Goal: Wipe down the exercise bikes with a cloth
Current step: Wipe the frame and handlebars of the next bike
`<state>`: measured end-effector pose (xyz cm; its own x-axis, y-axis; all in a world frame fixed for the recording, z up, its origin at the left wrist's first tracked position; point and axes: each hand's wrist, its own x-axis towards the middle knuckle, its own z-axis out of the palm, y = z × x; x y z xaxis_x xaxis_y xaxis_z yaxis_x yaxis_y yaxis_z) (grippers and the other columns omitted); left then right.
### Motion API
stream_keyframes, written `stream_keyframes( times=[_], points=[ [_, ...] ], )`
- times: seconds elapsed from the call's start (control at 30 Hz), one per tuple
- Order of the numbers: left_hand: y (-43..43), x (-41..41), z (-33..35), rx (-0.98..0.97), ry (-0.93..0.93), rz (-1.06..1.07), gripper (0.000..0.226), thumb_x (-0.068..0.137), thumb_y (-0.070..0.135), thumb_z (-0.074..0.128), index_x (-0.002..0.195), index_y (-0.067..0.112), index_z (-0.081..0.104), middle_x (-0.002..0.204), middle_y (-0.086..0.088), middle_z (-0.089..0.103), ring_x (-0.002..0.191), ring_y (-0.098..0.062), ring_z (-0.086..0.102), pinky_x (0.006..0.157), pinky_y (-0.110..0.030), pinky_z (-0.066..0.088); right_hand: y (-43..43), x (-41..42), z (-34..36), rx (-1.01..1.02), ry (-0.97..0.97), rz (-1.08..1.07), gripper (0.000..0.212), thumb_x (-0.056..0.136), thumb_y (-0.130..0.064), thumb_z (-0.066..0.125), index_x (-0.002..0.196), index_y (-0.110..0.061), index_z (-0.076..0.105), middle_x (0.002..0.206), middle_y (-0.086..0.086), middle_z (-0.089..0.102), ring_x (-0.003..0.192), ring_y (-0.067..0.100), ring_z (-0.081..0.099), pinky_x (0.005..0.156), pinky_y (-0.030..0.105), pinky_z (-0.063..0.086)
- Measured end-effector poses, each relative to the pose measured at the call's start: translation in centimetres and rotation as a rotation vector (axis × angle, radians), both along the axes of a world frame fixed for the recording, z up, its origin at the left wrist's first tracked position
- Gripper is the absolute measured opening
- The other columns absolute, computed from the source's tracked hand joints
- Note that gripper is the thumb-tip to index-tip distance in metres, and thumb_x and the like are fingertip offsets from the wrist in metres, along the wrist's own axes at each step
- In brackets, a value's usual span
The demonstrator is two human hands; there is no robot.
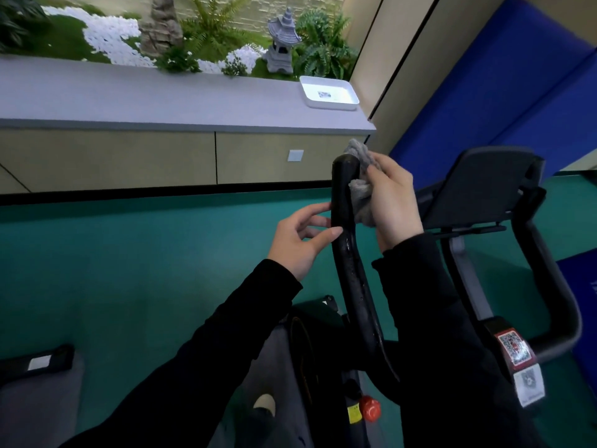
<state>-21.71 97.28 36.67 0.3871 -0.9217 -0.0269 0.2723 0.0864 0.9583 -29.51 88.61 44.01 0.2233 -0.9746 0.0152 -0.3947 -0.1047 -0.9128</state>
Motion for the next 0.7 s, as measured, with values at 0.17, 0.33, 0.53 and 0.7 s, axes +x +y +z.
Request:
stream_keyframes(
  times=[0.17,0.33,0.53,0.7],
  points=[
    [-0.1,0.2,-0.2,0.0,-0.026,-0.007,0.037,0.081,-0.003,0.066,0.105,0.024,0.059,0.08,0.003,0.061,0.062,0.0,0.057,0.069,-0.015,0.048,2.0,-1.7,-1.9,0.004,0.03,-0.018,0.034,0.091,-0.019,0.041,0.118,-0.015,0.061,0.106,0.001,0.067,0.104,0.02,0.06,0.1,0.045,0.045],
    [-0.1,0.2,0.0,0.006,-0.003,-0.022,0.036,0.081,-0.004,0.066,0.107,0.02,0.059,0.081,0.002,0.061,0.062,-0.002,0.056,0.067,-0.015,0.047,1.9,-1.5,-1.8,0.07,-0.112,-0.044,0.03,0.098,-0.008,0.038,0.119,-0.015,0.058,0.119,0.005,0.063,0.113,0.019,0.059,0.105,0.043,0.042],
    [0.1,0.2,0.1,0.0,0.007,-0.03,0.036,0.081,-0.005,0.065,0.106,0.02,0.058,0.082,0.001,0.062,0.06,0.002,0.057,0.065,-0.012,0.047,1.5,-0.9,-1.3,0.06,-0.014,0.03,0.035,0.099,-0.005,0.036,0.128,-0.008,0.055,0.126,0.01,0.061,0.119,0.022,0.055,0.107,0.042,0.04],
    [0.2,0.3,0.3,0.002,-0.024,-0.04,0.037,0.082,-0.004,0.064,0.108,0.022,0.058,0.083,0.001,0.062,0.067,-0.007,0.059,0.07,-0.014,0.049,3.6,-2.3,-2.0,-0.19,0.332,0.034,0.036,0.098,-0.007,0.042,0.131,-0.01,0.054,0.125,0.013,0.061,0.118,0.026,0.054,0.094,0.024,0.035]
  ],
)
